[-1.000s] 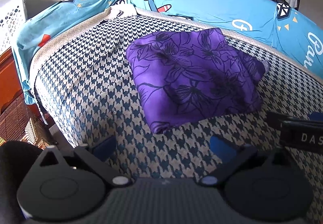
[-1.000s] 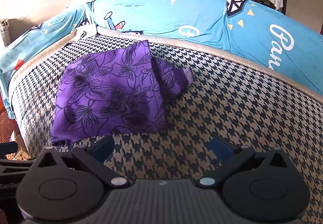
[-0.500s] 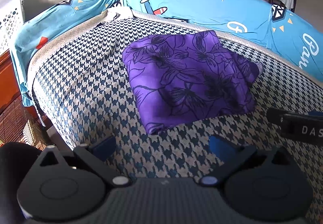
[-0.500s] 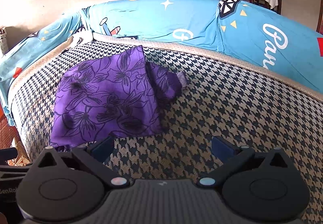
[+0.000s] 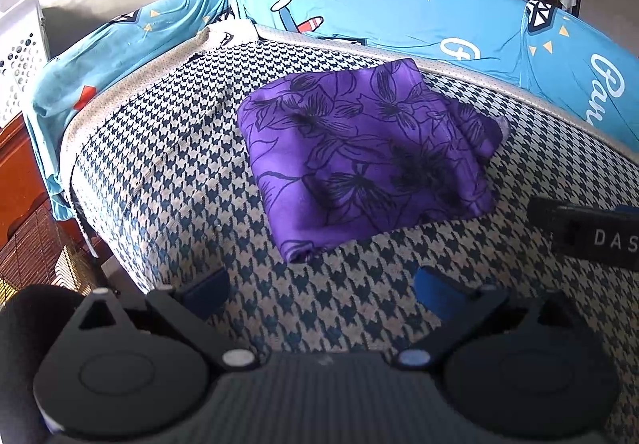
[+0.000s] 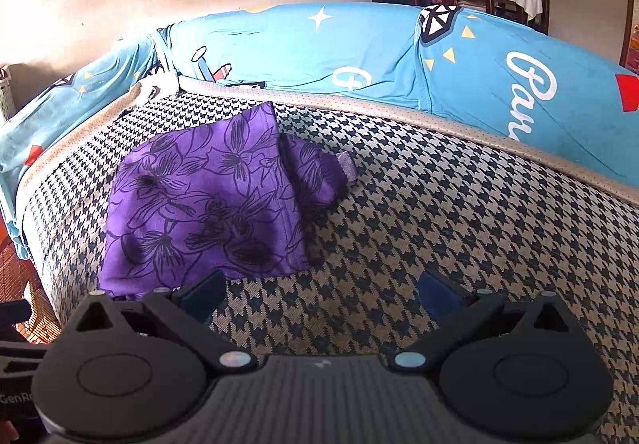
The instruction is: Fold clothes
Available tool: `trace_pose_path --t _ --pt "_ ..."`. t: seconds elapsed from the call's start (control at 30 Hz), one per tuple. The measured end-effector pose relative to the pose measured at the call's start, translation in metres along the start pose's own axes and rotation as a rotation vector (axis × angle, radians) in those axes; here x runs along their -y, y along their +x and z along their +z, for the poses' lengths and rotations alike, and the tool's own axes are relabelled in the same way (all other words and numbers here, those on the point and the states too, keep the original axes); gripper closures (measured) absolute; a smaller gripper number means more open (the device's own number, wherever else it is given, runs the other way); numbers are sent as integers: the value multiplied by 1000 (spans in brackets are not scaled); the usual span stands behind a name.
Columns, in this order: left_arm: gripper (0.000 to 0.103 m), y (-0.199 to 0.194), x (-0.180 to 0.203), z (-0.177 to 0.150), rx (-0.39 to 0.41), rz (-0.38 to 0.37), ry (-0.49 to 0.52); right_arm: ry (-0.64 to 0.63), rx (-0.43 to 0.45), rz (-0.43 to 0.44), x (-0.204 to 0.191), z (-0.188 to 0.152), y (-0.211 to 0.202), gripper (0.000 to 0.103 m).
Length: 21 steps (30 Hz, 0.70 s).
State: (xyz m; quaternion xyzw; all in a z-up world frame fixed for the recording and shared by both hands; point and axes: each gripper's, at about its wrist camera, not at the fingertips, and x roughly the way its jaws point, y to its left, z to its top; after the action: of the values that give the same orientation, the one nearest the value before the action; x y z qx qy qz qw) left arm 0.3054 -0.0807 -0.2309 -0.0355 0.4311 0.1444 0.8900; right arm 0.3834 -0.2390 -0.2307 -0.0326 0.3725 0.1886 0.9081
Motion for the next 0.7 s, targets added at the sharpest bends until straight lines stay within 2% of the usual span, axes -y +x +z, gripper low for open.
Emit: trace_pose_path --t 0.13,0.3,0.53,0.7 --pt "0 -3 2 -2 -2 13 17 4 6 0 2 0 -4 0" --pt "0 -9 -2 0 17 16 -9 -5 8 -2 3 -1 -7 0" --pt "0 -8 -8 1 -1 23 -38 -5 8 -6 4 -2 -8 0" --pt "0 -7 -9 1 -12 0 -45 -11 3 -8 3 -2 -7 0"
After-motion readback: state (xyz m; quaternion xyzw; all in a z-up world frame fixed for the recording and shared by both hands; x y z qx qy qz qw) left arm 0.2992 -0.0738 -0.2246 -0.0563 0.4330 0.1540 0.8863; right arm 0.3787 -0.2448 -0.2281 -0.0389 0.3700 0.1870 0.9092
